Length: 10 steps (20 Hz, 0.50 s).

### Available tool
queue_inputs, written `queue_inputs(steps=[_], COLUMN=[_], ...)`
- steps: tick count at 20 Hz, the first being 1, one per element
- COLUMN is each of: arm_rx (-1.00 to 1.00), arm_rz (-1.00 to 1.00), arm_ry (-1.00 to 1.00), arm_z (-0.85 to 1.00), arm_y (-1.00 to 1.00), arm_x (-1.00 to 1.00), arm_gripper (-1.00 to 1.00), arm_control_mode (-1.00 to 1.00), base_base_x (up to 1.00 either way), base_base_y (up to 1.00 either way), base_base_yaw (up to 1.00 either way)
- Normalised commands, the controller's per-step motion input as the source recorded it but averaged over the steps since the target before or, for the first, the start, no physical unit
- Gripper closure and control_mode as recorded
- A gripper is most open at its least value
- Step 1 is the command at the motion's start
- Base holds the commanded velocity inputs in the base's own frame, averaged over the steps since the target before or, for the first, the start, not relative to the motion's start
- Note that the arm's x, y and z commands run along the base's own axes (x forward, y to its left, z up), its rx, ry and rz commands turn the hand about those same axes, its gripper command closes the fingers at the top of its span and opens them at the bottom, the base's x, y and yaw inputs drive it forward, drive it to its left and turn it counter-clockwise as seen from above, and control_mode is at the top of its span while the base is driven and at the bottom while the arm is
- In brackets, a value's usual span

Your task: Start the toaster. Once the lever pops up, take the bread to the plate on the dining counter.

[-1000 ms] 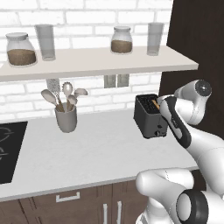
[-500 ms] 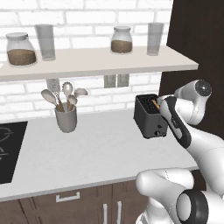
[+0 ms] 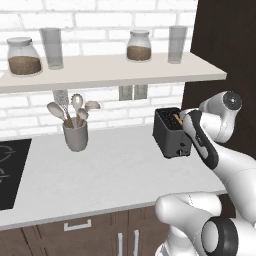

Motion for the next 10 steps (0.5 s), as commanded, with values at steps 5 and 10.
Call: queue_inputs(steps=[5, 10], arm_rx=[0.0, 0.0], arm_rz=[0.0, 0.0], arm_ry=[0.0, 0.0], arm_z=[0.0, 0.0], arm_y=[0.0, 0.0], arm_x=[0.0, 0.0], arm_gripper=[-1.0, -1.0], arm_control_mode=[-1.0, -1.0], base_base_x=[0.0, 0.0], base_base_y=[0.0, 0.0], base_base_yaw=[0.0, 0.0])
